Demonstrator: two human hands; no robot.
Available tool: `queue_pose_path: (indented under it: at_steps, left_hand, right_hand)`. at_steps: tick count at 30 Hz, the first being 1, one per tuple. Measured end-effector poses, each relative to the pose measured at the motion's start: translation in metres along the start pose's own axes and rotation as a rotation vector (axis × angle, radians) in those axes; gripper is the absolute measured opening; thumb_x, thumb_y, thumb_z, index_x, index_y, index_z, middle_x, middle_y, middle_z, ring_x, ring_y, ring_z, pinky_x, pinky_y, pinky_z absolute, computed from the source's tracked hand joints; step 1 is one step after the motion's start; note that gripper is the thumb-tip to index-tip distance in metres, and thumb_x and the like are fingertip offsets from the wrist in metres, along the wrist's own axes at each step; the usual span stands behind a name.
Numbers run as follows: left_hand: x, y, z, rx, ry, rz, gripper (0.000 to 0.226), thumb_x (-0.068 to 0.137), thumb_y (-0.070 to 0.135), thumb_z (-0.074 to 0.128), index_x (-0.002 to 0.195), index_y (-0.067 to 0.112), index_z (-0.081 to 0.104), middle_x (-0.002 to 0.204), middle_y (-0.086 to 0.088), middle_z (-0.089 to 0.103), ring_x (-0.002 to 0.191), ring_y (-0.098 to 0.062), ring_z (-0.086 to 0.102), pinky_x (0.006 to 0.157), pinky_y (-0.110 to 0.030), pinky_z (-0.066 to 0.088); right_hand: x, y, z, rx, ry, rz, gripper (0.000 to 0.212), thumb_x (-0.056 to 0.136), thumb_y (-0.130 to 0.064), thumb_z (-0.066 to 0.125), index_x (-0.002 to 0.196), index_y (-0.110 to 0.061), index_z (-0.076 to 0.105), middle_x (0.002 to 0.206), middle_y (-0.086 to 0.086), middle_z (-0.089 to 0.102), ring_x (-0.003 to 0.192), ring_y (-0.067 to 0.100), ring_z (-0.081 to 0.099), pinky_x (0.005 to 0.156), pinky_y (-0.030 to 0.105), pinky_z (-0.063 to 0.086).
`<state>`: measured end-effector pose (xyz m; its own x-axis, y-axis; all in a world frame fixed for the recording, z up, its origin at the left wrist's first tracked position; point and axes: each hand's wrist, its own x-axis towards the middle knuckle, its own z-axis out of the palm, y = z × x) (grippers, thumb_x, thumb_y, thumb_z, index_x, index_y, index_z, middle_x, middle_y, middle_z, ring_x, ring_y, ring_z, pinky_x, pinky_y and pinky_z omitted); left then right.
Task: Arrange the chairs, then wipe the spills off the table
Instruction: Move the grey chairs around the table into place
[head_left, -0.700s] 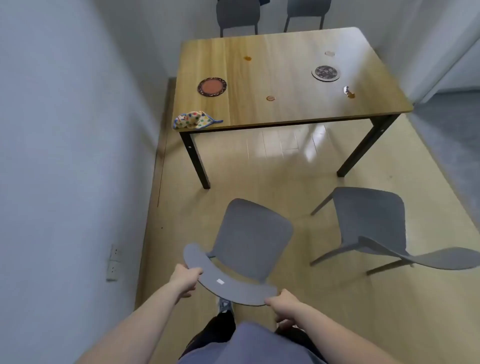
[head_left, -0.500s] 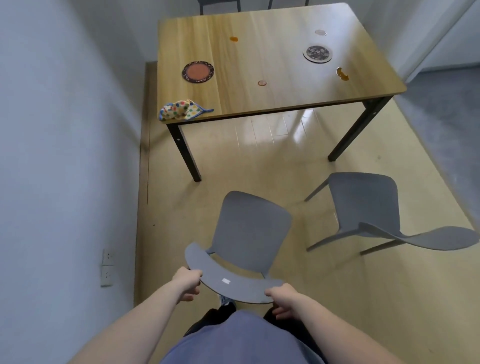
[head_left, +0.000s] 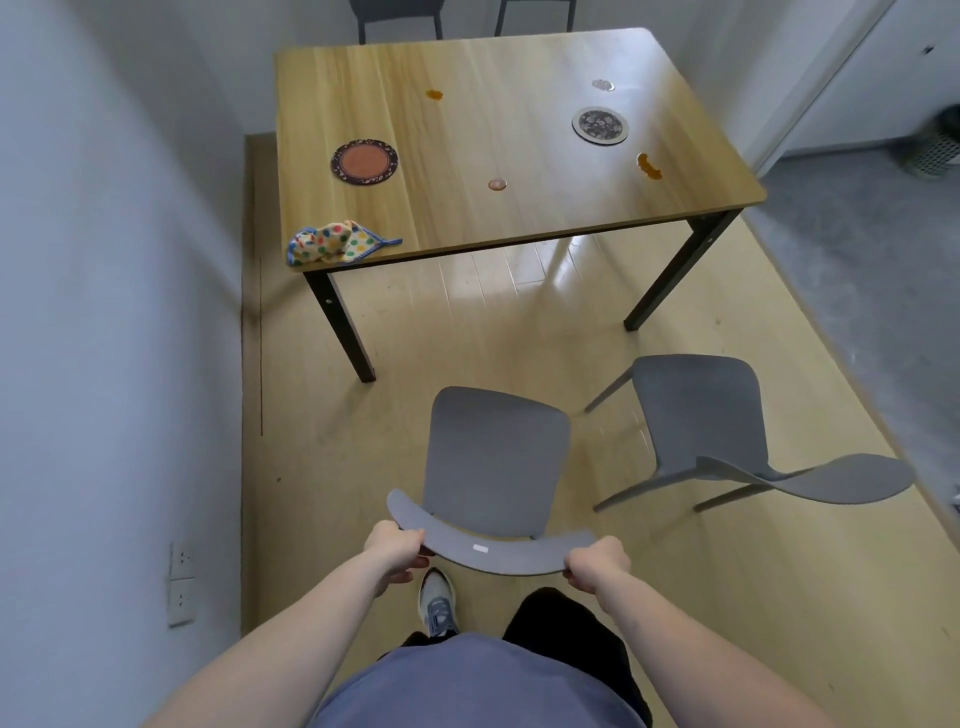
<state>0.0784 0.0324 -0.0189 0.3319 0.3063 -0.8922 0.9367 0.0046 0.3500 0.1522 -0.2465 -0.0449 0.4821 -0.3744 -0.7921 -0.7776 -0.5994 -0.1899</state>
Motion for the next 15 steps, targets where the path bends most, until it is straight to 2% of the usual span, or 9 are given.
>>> queue_pose_path:
  at_steps: [2, 7, 11, 13, 15]
  left_hand:
    - [0.003, 0.013, 0.008, -0.041, 0.006, -0.009, 0.017, 0.101, 0.022, 0.052, 0.109, 0.012, 0.062, 0.096, -0.003, 0.077, 0.084, -0.014, 0.074, 0.072, -0.032, 0.058]
    - [0.004, 0.043, 0.038, -0.181, 0.039, -0.038, 0.019, 0.099, 0.015, 0.049, 0.107, 0.006, 0.064, 0.086, -0.007, 0.079, 0.083, -0.016, 0.075, 0.069, -0.031, 0.055]
    - [0.001, 0.070, 0.063, -0.308, 0.181, -0.023, 0.020, 0.096, 0.006, 0.044, 0.106, 0.007, 0.061, 0.093, -0.011, 0.075, 0.075, -0.020, 0.075, 0.065, -0.033, 0.056]
    - [0.002, 0.083, 0.070, -0.332, 0.261, -0.031, 0.023, 0.093, 0.005, 0.042, 0.105, 0.007, 0.062, 0.090, -0.011, 0.075, 0.071, -0.021, 0.076, 0.059, -0.034, 0.056]
    - [0.003, 0.096, 0.075, -0.354, 0.290, -0.052, 0.026, 0.092, 0.004, 0.041, 0.106, 0.005, 0.062, 0.089, -0.013, 0.076, 0.068, -0.022, 0.076, 0.053, -0.032, 0.055]
  right_hand:
    - [0.010, -0.013, -0.012, 0.019, 0.035, -0.024, 0.032, 0.077, -0.005, 0.072, 0.105, -0.005, 0.057, 0.108, 0.017, 0.066, 0.095, 0.037, 0.069, 0.080, 0.045, 0.063]
    - [0.054, -0.037, -0.040, 0.077, 0.061, -0.138, 0.065, 0.071, -0.021, 0.079, 0.133, -0.013, 0.061, 0.116, 0.014, 0.069, 0.095, 0.034, 0.072, 0.080, 0.047, 0.064]
    - [0.055, -0.064, -0.074, 0.109, -0.013, -0.193, 0.085, 0.082, -0.016, 0.077, 0.156, -0.013, 0.036, 0.113, 0.015, 0.071, 0.074, 0.022, 0.077, 0.073, 0.040, 0.065]
    - [0.063, -0.075, -0.087, 0.083, -0.064, -0.229, 0.091, 0.083, -0.013, 0.077, 0.160, -0.013, 0.028, 0.106, 0.014, 0.073, 0.074, 0.021, 0.076, 0.077, 0.042, 0.065]
    - [0.072, -0.087, -0.099, 0.098, -0.096, -0.259, 0.092, 0.082, -0.010, 0.078, 0.159, -0.012, 0.029, 0.108, 0.014, 0.071, 0.079, 0.023, 0.075, 0.078, 0.044, 0.065]
